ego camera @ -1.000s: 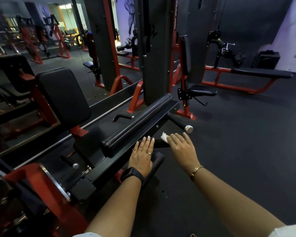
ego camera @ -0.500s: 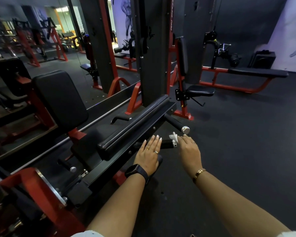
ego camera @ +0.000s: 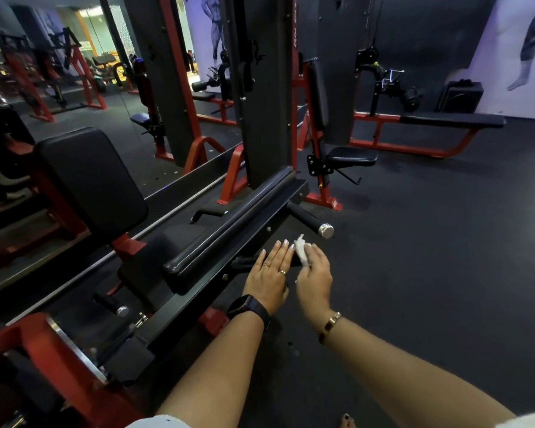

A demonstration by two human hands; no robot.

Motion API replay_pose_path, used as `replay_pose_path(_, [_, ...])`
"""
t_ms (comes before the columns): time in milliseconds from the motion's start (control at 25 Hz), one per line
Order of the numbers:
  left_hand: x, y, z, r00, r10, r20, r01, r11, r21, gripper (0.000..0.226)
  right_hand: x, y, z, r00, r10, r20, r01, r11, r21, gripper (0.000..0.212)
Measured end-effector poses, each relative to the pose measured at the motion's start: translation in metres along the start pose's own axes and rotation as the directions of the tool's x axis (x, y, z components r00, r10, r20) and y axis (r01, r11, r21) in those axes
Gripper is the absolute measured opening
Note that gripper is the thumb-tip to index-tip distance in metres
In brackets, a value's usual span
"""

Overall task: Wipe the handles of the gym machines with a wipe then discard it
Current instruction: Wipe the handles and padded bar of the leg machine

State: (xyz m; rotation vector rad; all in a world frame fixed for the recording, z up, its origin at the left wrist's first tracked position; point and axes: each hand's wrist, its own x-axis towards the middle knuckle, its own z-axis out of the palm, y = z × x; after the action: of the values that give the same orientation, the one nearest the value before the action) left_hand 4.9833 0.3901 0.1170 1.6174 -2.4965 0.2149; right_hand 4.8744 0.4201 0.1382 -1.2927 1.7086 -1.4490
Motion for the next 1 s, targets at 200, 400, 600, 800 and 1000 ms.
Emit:
replay_pose_path(200, [-0.003, -0.004, -0.001, 1.0, 0.02, 0.001, -0.02, 1.0, -0.024, 0.089, 0.034, -0.011, -0.005, 0.983, 0.151, 0.107, -0.154, 0.988, 0.019, 0.038])
replay_pose_path(400, [-0.006, -0.008, 0.001, 0.999, 0.036, -0.002, -0.036, 0.999, -0.033, 0.089, 0.006, -0.005, 0.006, 0.995, 0.103, 0.003, -0.103, 0.994, 0.045, 0.047])
replay_pose_path(600, [-0.007, -0.006, 0.003, 1.0, 0.014, 0.007, -0.013, 1.0, -0.015, 0.092, 0.031, -0.008, -0.003, 0.976, 0.107, 0.188, -0.098, 0.994, -0.054, 0.054])
replay_pose_path(800, [-0.006, -0.003, 0.005, 1.0, -0.011, 0.025, 0.012, 1.0, -0.019, 0.089, -0.002, -0.003, 0.004, 0.991, -0.059, 0.12, 0.076, 0.988, -0.135, 0.058])
replay_pose_path(1000, [-0.008, -0.008, 0.004, 0.998, -0.044, 0.039, 0.046, 0.997, -0.064, 0.088, 0.027, -0.013, -0.001, 0.94, -0.226, 0.254, 0.33, 0.79, -0.517, 0.038])
